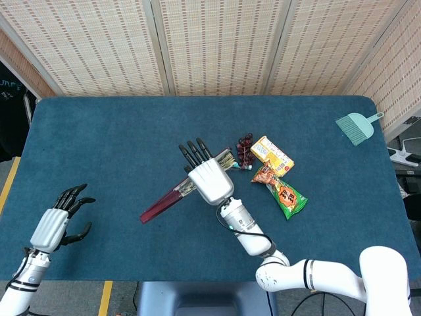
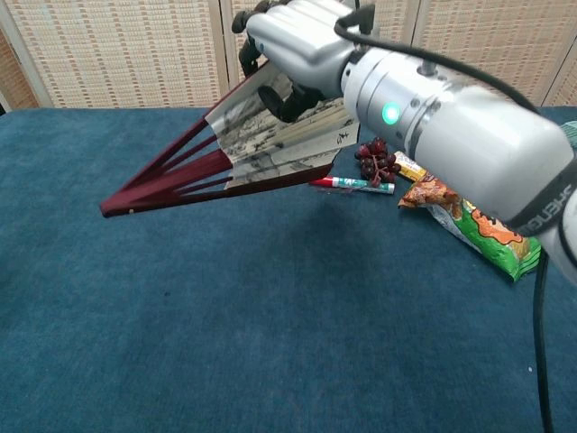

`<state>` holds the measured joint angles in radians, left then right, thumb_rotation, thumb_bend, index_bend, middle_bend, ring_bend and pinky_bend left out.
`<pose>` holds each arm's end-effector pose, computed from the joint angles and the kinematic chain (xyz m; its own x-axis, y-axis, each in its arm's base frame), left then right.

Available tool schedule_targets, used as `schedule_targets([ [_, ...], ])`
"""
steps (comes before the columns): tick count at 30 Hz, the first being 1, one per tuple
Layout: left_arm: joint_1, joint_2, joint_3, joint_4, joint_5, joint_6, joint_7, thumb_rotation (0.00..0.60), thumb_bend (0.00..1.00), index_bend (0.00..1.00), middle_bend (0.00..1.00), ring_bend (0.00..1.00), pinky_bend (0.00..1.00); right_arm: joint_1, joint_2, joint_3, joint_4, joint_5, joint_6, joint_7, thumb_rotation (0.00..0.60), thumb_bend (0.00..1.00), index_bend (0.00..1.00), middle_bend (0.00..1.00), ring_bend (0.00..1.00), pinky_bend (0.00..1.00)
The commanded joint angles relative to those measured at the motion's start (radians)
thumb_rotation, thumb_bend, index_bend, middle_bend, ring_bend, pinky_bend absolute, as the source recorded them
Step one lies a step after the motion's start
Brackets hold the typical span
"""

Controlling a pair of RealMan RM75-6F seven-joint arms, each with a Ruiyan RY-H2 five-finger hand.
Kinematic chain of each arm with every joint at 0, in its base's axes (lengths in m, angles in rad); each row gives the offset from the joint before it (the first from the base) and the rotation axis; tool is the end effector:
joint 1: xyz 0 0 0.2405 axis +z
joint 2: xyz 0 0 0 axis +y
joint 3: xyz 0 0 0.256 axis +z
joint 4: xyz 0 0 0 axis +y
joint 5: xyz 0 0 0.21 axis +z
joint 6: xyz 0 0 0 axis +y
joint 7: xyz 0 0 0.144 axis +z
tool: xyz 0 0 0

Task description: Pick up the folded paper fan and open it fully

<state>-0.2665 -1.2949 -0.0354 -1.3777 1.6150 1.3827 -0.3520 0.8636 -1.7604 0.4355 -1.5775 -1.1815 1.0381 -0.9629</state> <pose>-0.2948 0.2355 0.1010 0.1551 0.1195 0.9806 0.9619 -0.2444 -0.1223 0.0034 -0.3403 -0.0211 0.5677 0.1772 0.8040 -0.6367 -0.5246 0.5652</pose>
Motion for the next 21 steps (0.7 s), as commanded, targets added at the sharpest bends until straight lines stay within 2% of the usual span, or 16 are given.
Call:
schedule_targets([
  [1,-0.053,-0.050,-0.013,0.037,-0.008,-0.061,-0.104,0.600,0.40,0.29,0.00,0.00,0.08,0.056,0.055,0.095,-0.138,0.217,0.024,-0.120,0.600,0.62,0.70,0.06,0.00,0.05],
  [6,-0.108,-0.078,-0.032,0.052,-0.066,-0.169,-0.253,0.600,0.40,0.34,0.01,0.00,0.08,0.094,0.071,0.160,-0.209,0.391,0.069,-0.099,0.600,0.62,0.70,0.06,0.00,0.05],
  [11,-0.159,-0.084,-0.047,0.047,-0.122,-0.284,-0.397,0.600,0.41,0.31,0.01,0.00,0.08,0.128,0.076,0.215,-0.236,0.503,0.109,-0.015,0.600,0.62,0.70,0.06,0.00,0.05],
  [16,-0.182,-0.113,-0.073,0.029,-0.167,-0.327,-0.491,0.600,0.41,0.30,0.01,0.00,0.08,0.180,0.055,0.260,-0.225,0.573,0.130,0.081,0.600,0.62,0.71,0.06,0.00,0.05],
  [21,-0.214,-0.167,-0.143,0.008,-0.290,-0.398,-0.530,0.600,0.40,0.28,0.01,0.00,0.08,0.252,0.008,0.269,-0.184,0.612,0.180,0.124,0.600,0.62,0.71,0.06,0.00,0.05],
])
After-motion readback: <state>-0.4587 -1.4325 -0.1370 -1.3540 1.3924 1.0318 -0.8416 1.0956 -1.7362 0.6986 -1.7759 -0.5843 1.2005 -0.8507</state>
